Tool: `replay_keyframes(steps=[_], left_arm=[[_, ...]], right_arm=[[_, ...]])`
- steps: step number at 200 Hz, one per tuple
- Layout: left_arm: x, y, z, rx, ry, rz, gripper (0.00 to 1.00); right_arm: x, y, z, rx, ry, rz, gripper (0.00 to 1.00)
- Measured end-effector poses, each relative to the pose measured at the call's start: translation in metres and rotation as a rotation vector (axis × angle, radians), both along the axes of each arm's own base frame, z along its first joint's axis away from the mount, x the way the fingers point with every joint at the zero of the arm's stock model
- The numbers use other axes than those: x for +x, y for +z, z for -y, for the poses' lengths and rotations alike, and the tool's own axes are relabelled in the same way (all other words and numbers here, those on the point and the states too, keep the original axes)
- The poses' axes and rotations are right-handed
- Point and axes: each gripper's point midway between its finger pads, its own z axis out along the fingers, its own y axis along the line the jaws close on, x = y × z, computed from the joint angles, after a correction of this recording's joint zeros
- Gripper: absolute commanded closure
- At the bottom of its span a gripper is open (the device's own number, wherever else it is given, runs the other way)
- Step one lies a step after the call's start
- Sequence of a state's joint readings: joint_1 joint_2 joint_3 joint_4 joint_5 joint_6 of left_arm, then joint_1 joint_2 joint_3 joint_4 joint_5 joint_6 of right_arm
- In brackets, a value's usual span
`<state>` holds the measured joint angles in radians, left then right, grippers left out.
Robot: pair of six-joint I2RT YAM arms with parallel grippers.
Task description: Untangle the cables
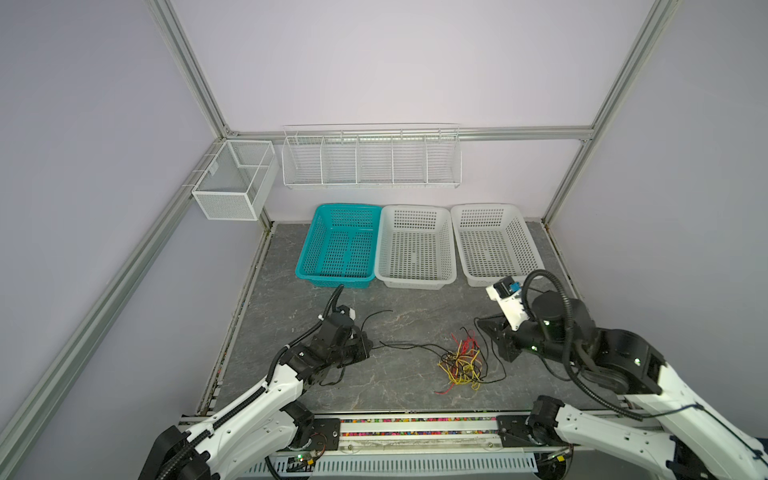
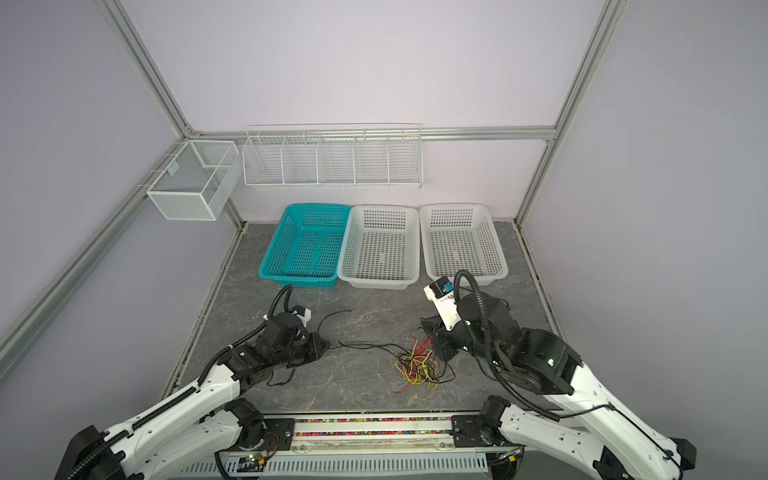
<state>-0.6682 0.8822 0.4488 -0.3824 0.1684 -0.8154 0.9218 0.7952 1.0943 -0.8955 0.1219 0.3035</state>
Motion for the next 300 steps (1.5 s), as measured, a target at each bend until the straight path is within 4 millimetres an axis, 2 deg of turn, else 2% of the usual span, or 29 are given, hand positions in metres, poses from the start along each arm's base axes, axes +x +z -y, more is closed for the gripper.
replay_keyframes(steps=[23,50,77,104,147,160,172,181,206,246,259,276,300], left_arm=[[-0.003,0.002,-0.002,0.000,0.000,0.001,1.00],[-0.005,0.004,-0.009,0.021,0.015,0.003,1.00],[-0.003,0.010,-0.015,0.047,0.035,0.014,1.00],[0.002,0.018,-0.019,0.072,0.055,0.035,1.00],[0.005,0.020,-0.026,0.104,0.075,0.045,1.00],[0.005,0.020,-0.027,0.107,0.077,0.045,1.00],[0.005,0.020,-0.026,0.106,0.077,0.045,1.00],[0.005,0.020,-0.026,0.102,0.075,0.045,0.96],[0.005,0.027,-0.020,0.055,0.071,0.049,0.77],[0.003,0.051,-0.002,-0.103,0.049,0.073,0.43],[0.000,0.060,0.005,-0.168,0.034,0.077,0.36],[-0.003,0.072,0.016,-0.240,0.011,0.083,0.31],[-0.014,0.084,0.037,-0.306,-0.065,0.091,0.28]], right_arm=[[0.001,-0.050,-0.005,-0.052,-0.023,-0.104,0.67],[-0.004,-0.096,-0.008,-0.091,-0.027,-0.196,0.52],[-0.007,-0.123,-0.014,-0.113,-0.024,-0.264,0.46],[-0.010,-0.138,-0.021,-0.095,-0.015,-0.305,0.42],[-0.013,-0.165,-0.030,-0.110,-0.012,-0.370,0.44],[-0.014,-0.170,-0.033,-0.113,-0.010,-0.382,0.51],[-0.014,-0.176,-0.036,-0.115,-0.010,-0.396,0.64],[-0.014,-0.180,-0.037,-0.119,-0.012,-0.403,0.72],[-0.010,-0.181,-0.045,-0.104,-0.009,-0.400,0.93],[-0.006,-0.166,-0.057,-0.060,0.026,-0.373,0.94],[-0.002,-0.152,-0.064,-0.031,0.037,-0.353,0.94],[0.007,-0.123,-0.078,0.034,0.056,-0.314,0.94],[0.022,-0.082,-0.102,0.138,0.089,-0.268,0.94]])
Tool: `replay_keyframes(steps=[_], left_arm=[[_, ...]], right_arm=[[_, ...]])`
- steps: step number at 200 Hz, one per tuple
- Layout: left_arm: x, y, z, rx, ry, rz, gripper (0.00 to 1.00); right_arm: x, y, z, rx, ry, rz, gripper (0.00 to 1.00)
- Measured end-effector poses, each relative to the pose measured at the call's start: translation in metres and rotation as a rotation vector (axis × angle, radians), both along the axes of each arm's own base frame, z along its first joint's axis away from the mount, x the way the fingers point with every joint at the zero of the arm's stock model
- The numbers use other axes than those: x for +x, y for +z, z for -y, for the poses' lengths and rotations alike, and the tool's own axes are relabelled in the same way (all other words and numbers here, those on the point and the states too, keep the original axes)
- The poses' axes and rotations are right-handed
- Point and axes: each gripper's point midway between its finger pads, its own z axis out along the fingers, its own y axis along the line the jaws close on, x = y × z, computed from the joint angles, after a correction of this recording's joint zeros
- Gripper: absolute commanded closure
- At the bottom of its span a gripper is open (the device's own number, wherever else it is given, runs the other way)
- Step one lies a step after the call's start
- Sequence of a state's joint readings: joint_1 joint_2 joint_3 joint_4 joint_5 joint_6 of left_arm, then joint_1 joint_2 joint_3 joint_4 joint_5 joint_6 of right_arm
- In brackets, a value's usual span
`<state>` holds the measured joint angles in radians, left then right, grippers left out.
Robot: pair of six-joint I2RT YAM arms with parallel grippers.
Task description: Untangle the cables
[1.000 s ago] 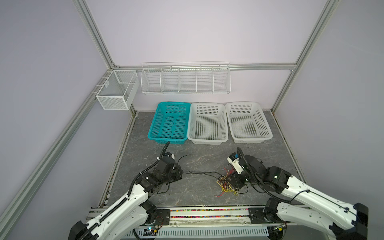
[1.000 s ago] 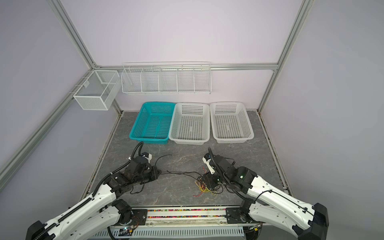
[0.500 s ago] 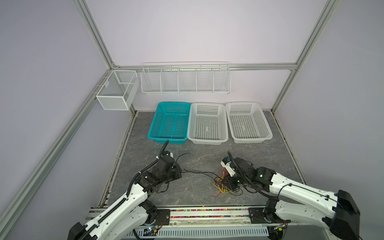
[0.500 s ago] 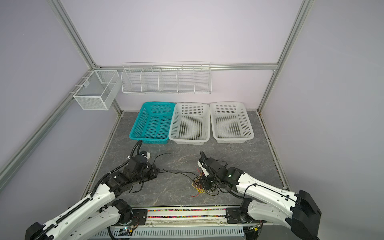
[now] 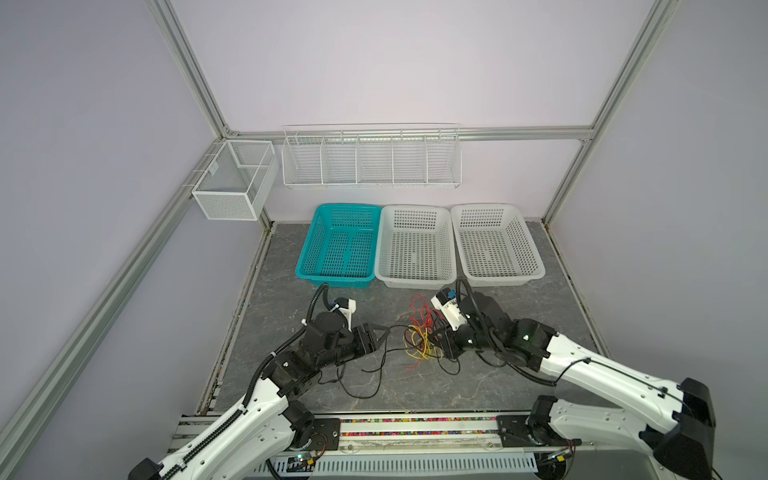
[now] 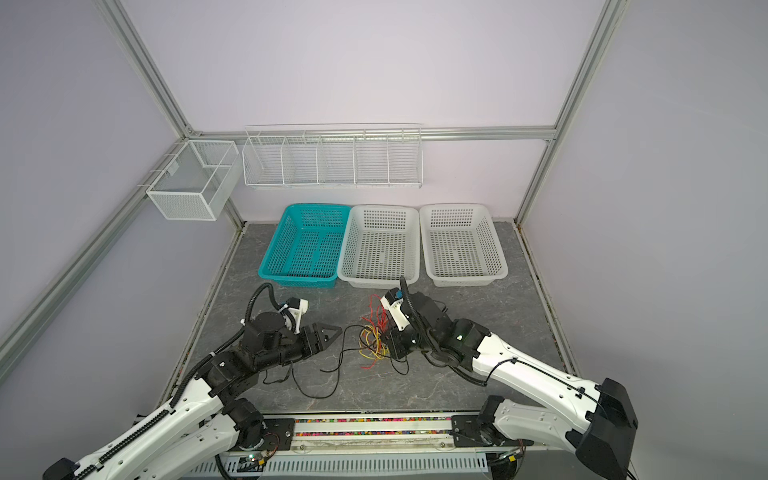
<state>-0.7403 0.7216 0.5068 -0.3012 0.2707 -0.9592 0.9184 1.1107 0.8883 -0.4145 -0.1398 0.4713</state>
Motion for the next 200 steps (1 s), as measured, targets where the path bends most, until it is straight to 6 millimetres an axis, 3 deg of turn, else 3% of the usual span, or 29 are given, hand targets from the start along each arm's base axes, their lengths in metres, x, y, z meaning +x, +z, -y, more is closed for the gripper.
replay_keyframes(steps=[26,75,111,200], left_arm=[[-0.011,-0.003,0.020,0.004,-0.073,-0.012,0.27],[-0.012,-0.014,0.032,0.015,-0.109,-0.044,0.31],[-0.012,-0.017,0.032,0.024,-0.110,-0.048,0.56],[-0.013,-0.016,0.034,0.024,-0.119,-0.042,0.94]], right_arm=[[0.006,0.023,-0.022,0.076,0.041,0.014,0.94],[0.002,0.025,-0.029,0.099,0.074,-0.001,0.94],[0.000,0.026,-0.030,0.107,0.087,-0.008,0.94],[-0.001,0.039,-0.021,0.126,0.073,0.045,0.94]])
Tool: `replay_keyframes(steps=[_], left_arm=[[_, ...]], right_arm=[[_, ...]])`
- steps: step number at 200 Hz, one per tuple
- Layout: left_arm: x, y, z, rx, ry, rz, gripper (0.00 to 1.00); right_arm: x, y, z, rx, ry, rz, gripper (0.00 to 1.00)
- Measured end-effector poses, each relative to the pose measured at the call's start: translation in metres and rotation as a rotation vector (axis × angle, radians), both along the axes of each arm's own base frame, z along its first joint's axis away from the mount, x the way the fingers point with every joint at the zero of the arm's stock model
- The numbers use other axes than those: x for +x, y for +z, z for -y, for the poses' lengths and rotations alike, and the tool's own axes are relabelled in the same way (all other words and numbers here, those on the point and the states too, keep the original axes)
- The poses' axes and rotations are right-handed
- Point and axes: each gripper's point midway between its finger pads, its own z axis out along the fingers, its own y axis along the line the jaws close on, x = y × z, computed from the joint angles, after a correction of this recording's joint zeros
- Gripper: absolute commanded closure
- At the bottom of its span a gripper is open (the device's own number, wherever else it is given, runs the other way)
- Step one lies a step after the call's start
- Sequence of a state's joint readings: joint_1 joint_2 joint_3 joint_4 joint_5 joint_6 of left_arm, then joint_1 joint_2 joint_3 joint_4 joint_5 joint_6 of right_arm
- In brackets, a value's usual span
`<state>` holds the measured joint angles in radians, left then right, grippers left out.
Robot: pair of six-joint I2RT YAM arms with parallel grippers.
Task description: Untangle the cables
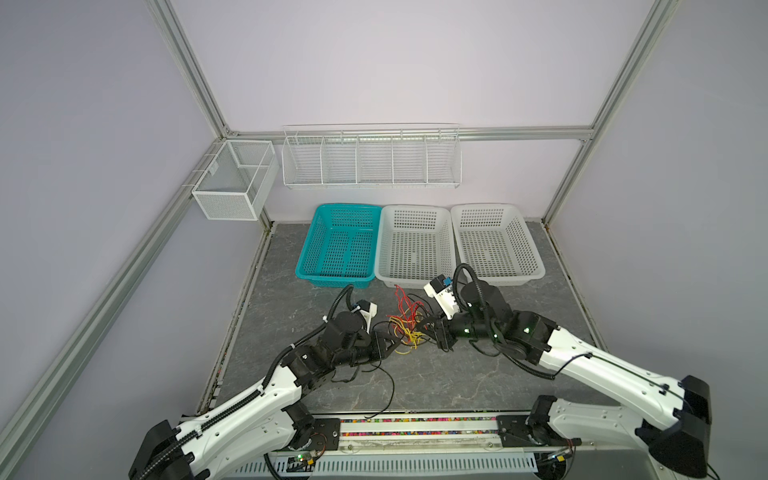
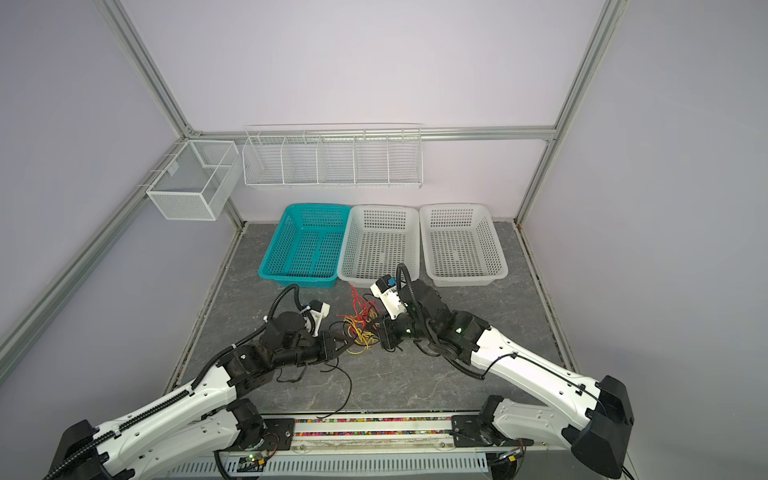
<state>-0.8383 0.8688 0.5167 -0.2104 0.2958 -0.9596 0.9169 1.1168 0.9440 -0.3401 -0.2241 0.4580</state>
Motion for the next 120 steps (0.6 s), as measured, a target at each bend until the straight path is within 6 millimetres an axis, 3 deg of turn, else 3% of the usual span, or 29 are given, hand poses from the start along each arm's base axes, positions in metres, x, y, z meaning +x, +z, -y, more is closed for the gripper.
replay_keyframes(steps=[9,48,80,120], left_arm=[[0.000,0.000,0.000,0.003,-0.001,0.006,1.00],[0.000,0.001,-0.010,0.019,0.029,0.025,1.00],[0.001,0.013,-0.028,0.012,0.090,0.081,1.00],[0.008,0.013,-0.054,0.039,0.180,0.091,1.00]], right_arm=[[0.000,0.000,0.002,0.000,-0.002,0.006,0.94],[0.002,-0.001,0.019,-0.025,-0.057,0.031,0.94],[0.018,-0.022,0.062,-0.062,-0.206,0.001,0.94],[0.033,-0.056,0.112,-0.086,-0.390,-0.105,0.94]])
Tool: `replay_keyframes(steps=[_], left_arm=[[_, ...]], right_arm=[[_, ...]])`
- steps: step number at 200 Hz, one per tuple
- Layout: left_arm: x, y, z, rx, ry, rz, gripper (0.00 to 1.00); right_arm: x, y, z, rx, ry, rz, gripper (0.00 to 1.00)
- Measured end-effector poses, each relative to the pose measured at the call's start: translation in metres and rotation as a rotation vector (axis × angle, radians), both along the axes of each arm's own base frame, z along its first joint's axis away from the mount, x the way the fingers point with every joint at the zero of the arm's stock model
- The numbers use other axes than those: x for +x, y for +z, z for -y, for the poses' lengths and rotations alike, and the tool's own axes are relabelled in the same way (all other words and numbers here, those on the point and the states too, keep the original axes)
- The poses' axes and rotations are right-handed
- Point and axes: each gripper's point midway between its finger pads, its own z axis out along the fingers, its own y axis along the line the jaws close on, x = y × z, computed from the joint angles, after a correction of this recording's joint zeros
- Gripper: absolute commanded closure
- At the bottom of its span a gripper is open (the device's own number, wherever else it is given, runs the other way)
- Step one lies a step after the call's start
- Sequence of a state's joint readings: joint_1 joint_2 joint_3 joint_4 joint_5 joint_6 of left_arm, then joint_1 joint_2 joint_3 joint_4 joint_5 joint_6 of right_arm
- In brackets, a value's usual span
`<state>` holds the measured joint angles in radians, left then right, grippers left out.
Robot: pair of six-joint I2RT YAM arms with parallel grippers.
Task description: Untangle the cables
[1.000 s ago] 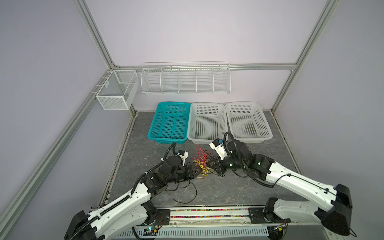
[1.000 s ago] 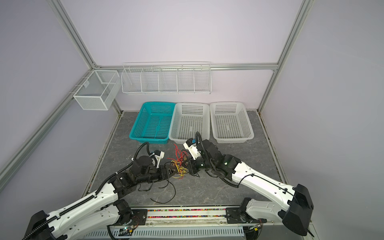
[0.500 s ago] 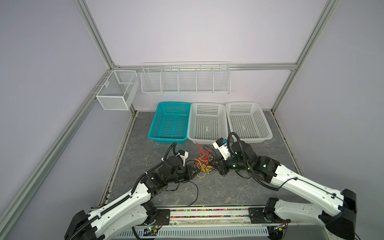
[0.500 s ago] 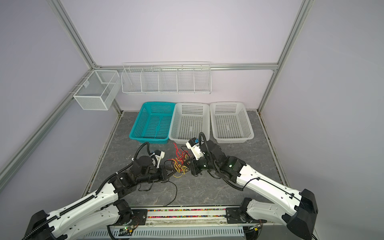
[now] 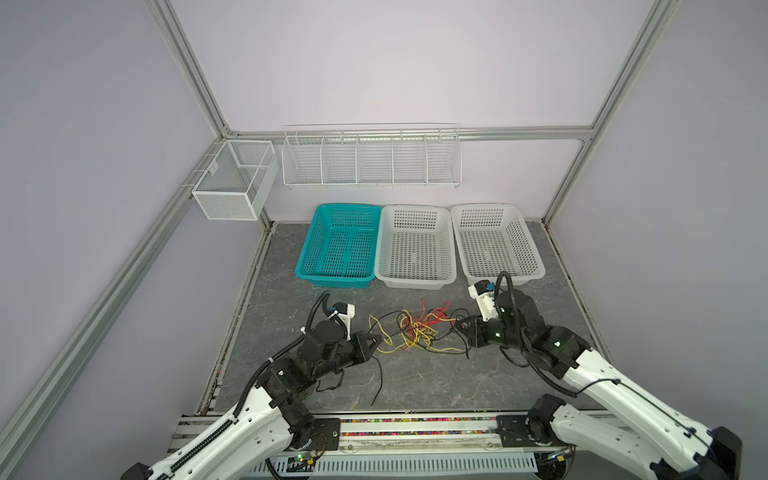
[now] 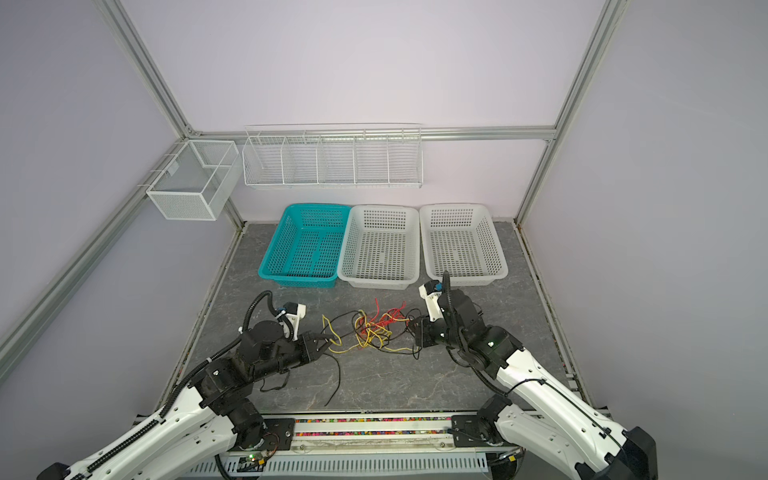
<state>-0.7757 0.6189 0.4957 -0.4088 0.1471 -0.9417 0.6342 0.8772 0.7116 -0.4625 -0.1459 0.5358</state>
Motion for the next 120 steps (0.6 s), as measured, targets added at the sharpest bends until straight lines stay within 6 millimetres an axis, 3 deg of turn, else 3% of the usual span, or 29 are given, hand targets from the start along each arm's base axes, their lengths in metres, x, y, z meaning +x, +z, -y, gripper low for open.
replay_keyframes(steps=[47,84,120], left_arm=[[-0.001,0.003,-0.020,0.025,0.053,0.012,1.00],[-0.001,0.036,-0.034,0.032,0.095,0.080,1.00],[-0.003,0.048,-0.041,0.059,0.102,0.092,1.00]], right_arm=[[-0.002,-0.036,0.023,-0.008,-0.076,-0.124,0.94],[0.005,-0.065,0.056,-0.024,-0.210,-0.219,0.94],[0.000,-0.080,0.057,-0.037,-0.202,-0.290,0.94]])
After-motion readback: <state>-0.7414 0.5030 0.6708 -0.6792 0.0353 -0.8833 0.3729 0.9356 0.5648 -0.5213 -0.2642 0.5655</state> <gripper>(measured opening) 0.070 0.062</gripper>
